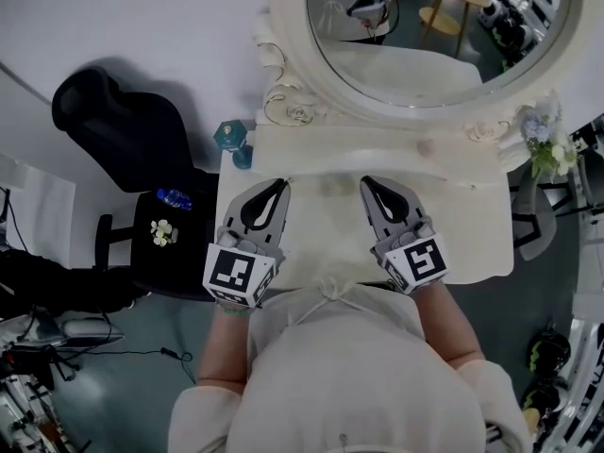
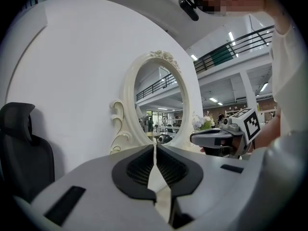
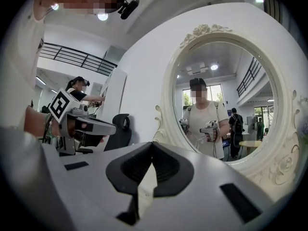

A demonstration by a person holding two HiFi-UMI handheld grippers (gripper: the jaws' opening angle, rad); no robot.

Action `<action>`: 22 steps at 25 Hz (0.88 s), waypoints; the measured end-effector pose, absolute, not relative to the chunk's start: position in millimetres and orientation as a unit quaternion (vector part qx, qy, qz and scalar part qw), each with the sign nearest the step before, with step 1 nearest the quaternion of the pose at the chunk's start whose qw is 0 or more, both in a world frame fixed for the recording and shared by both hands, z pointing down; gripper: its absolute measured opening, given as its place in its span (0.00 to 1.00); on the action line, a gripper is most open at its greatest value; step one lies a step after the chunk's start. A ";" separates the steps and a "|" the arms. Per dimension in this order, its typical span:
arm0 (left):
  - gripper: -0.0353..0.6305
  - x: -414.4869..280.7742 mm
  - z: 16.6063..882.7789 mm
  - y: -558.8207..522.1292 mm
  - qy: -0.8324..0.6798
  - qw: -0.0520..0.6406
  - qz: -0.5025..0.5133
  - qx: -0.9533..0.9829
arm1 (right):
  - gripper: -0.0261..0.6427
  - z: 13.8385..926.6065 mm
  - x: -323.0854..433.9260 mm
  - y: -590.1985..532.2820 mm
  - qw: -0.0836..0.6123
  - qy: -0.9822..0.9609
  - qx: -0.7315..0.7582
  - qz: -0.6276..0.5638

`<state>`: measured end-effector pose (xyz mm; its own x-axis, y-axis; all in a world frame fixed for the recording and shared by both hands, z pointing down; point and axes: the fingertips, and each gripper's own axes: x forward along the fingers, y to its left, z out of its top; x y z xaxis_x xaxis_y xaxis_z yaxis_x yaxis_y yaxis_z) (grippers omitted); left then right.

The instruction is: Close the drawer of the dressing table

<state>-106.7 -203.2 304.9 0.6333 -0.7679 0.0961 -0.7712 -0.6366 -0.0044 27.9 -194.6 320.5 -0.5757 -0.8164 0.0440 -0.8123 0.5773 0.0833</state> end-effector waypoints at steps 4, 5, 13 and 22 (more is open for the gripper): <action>0.10 -105.2 303.8 -199.1 -0.423 0.016 0.045 0.905 | 0.04 320.5 26.1 -191.6 0.042 -0.889 0.454 -0.028; 0.10 -104.4 303.4 -198.1 -0.422 0.015 0.045 0.906 | 0.04 321.4 25.9 -191.2 0.043 -0.890 0.453 -0.026; 0.10 -100.8 304.1 -195.3 -0.416 0.013 0.048 0.908 | 0.04 327.5 26.3 -192.5 0.048 -0.888 0.457 -0.018; 0.10 -98.6 300.7 -195.2 -0.414 0.013 0.041 0.909 | 0.04 324.7 26.1 -198.5 0.043 -0.886 0.461 -0.017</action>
<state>-98.6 -195.2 300.7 0.6534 -0.7522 0.0852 -0.7543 -0.6565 -0.0111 26.1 -198.5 324.7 -0.5721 -0.8180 0.0600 -0.8152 0.5751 0.0687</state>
